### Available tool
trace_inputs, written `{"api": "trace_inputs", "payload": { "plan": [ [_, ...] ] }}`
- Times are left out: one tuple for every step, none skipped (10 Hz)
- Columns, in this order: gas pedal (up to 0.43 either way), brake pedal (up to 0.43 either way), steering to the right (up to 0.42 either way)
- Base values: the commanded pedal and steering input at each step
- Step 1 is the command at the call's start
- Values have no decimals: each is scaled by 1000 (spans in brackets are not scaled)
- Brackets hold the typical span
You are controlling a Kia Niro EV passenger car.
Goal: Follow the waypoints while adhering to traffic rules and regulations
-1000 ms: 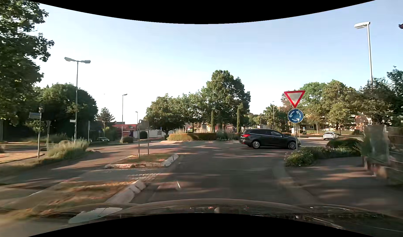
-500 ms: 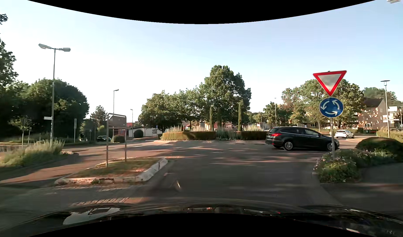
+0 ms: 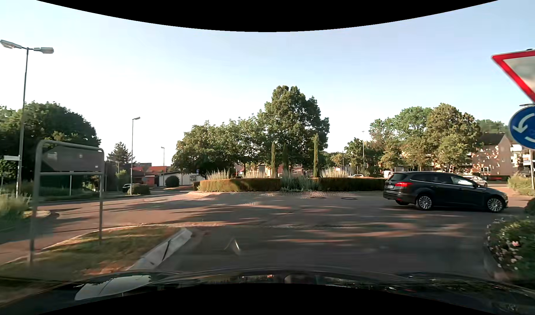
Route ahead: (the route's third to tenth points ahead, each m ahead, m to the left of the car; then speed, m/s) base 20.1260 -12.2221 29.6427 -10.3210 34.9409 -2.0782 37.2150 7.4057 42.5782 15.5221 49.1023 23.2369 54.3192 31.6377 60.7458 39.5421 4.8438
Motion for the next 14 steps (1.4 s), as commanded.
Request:
{"api": "trace_inputs", "payload": {
  "plan": [
    [0,0,97],
    [0,0,116],
    [0,0,145],
    [0,18,175],
    [0,85,193],
    [0,159,215],
    [0,165,235],
    [0,165,249],
    [0,165,275],
    [0,152,297],
    [0,140,319],
    [0,122,345],
    [0,116,367],
    [0,98,400]
  ]
}}
